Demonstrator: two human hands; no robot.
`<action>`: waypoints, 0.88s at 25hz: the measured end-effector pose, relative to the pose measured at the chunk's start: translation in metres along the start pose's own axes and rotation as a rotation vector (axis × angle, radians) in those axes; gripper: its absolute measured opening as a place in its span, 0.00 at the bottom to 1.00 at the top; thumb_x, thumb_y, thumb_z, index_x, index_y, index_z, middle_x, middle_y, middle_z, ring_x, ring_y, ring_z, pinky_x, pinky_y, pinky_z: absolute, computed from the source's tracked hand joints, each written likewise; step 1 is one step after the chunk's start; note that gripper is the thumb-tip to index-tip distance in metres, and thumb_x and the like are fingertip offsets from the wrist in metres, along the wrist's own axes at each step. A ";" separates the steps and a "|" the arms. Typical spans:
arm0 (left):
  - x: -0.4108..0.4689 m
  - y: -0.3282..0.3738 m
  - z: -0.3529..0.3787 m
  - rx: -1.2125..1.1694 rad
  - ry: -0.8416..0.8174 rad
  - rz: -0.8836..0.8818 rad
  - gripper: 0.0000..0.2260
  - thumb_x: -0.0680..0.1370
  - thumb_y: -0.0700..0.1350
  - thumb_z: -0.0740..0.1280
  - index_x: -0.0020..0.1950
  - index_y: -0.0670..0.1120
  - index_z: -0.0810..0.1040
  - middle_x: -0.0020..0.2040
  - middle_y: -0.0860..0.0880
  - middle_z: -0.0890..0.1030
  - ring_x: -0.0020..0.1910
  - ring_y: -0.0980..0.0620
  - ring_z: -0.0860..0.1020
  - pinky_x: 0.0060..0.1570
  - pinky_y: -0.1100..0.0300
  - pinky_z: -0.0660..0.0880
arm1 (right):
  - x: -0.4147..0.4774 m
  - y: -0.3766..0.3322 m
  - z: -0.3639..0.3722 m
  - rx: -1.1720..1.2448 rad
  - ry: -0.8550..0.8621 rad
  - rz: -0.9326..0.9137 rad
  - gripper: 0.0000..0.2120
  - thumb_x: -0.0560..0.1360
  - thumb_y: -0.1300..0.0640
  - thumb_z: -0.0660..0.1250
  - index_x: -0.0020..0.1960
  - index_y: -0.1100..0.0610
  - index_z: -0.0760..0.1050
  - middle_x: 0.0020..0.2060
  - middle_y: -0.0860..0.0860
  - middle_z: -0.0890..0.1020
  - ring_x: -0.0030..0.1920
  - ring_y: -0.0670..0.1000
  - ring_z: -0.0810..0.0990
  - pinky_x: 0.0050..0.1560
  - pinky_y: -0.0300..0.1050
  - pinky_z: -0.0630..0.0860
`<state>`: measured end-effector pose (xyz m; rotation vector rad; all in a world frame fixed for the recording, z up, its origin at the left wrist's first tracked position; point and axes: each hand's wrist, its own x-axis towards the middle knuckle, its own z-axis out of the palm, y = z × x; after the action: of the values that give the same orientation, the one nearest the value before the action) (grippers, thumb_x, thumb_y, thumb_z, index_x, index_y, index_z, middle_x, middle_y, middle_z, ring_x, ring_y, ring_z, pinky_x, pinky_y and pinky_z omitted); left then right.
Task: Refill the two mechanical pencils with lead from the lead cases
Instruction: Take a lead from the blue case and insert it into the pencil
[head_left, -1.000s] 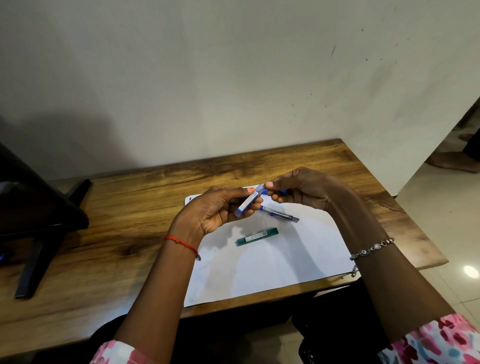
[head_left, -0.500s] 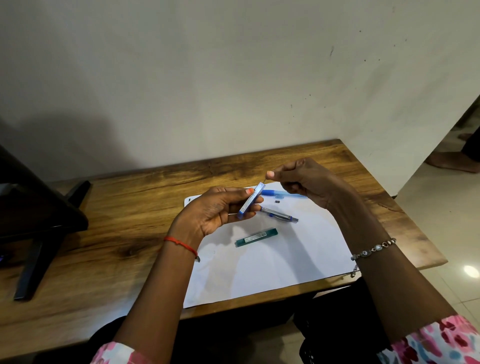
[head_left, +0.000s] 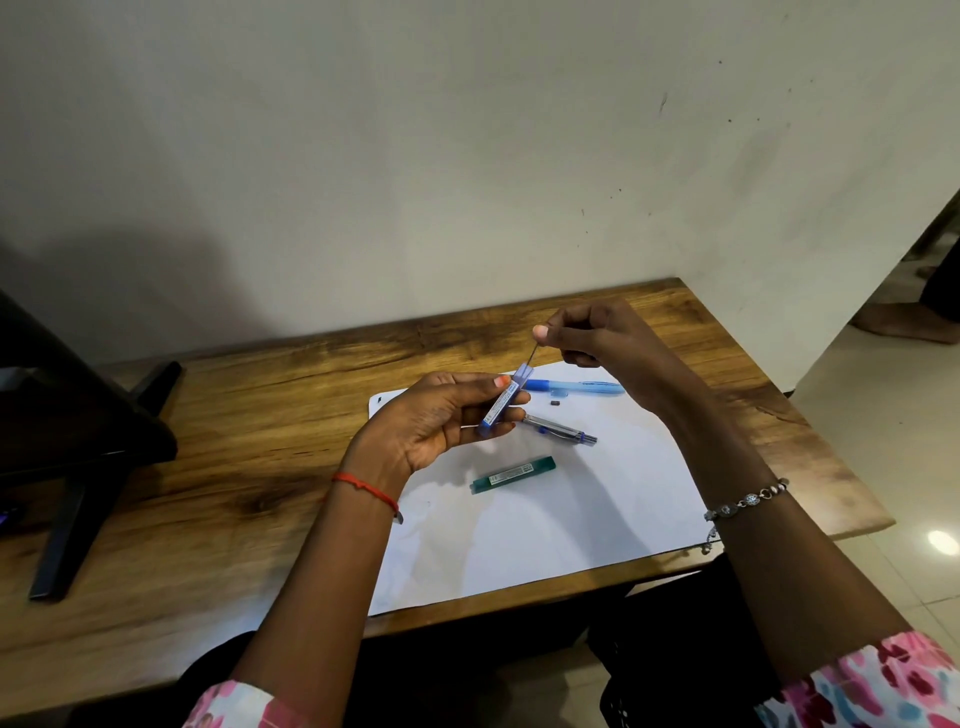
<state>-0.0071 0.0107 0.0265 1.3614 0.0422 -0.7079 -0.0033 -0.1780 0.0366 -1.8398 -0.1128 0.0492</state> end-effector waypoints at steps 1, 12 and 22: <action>0.000 0.000 0.000 -0.002 0.001 0.003 0.06 0.76 0.39 0.64 0.45 0.40 0.81 0.36 0.48 0.85 0.32 0.54 0.83 0.35 0.63 0.80 | 0.000 0.000 0.000 -0.026 0.007 -0.016 0.10 0.72 0.58 0.70 0.33 0.56 0.76 0.27 0.51 0.70 0.29 0.46 0.65 0.30 0.33 0.64; 0.002 0.000 0.003 -0.028 0.013 0.036 0.07 0.76 0.40 0.63 0.46 0.41 0.80 0.34 0.49 0.85 0.31 0.56 0.82 0.34 0.64 0.80 | 0.003 0.006 0.004 -0.228 0.026 -0.174 0.10 0.74 0.58 0.67 0.41 0.65 0.78 0.38 0.69 0.78 0.37 0.53 0.70 0.41 0.44 0.67; 0.002 -0.001 0.005 -0.037 0.034 0.044 0.07 0.76 0.39 0.63 0.46 0.41 0.80 0.33 0.49 0.85 0.30 0.56 0.81 0.33 0.65 0.79 | 0.006 0.009 0.003 -0.303 0.007 -0.210 0.09 0.77 0.57 0.63 0.41 0.61 0.77 0.32 0.53 0.76 0.35 0.51 0.73 0.40 0.49 0.72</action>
<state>-0.0081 0.0052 0.0267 1.3348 0.0516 -0.6442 0.0025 -0.1772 0.0271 -2.1201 -0.3219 -0.1278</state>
